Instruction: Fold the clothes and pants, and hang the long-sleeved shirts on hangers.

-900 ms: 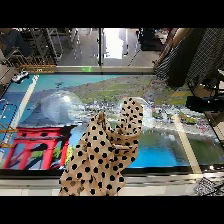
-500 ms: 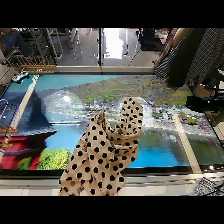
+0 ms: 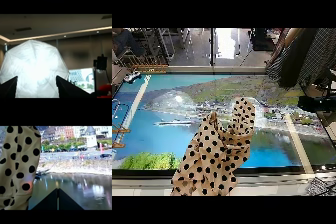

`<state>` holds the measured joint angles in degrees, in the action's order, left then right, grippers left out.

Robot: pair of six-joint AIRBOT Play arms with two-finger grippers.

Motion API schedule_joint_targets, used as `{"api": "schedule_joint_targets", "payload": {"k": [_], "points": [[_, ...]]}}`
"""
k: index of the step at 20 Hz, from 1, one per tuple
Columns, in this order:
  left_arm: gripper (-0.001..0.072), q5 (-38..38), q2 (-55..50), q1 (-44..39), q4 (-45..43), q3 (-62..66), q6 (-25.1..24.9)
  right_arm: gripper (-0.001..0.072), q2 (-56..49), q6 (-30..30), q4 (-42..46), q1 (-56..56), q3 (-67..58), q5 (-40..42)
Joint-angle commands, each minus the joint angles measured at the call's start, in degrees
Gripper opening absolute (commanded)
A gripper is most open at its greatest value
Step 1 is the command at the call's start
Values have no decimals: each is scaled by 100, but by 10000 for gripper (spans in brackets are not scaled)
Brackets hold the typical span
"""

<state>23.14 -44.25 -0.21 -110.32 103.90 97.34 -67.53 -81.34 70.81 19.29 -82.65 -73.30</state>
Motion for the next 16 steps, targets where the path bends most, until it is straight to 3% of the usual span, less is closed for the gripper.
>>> {"api": "schedule_joint_targets", "payload": {"k": [1,3,9,11,13,16], "points": [[507,-2,4,-4,0,-2,0,18,-2,0,-4,-7,2,378],[507,-4,4,-4,4,-2,0,18,-2,-20,-22,-7,2,804],[508,-2,4,-4,337,-2,4,25,-2,-13,-457,-7,4,957],[507,247,11,-4,859,0,0,58,-2,-15,-455,-7,2,992],[508,1569,70,-4,1259,0,-7,57,-2,-15,-417,-7,2,942],[508,4428,-26,-4,1309,-11,31,58,-2,-13,-407,-7,4,866]]}}
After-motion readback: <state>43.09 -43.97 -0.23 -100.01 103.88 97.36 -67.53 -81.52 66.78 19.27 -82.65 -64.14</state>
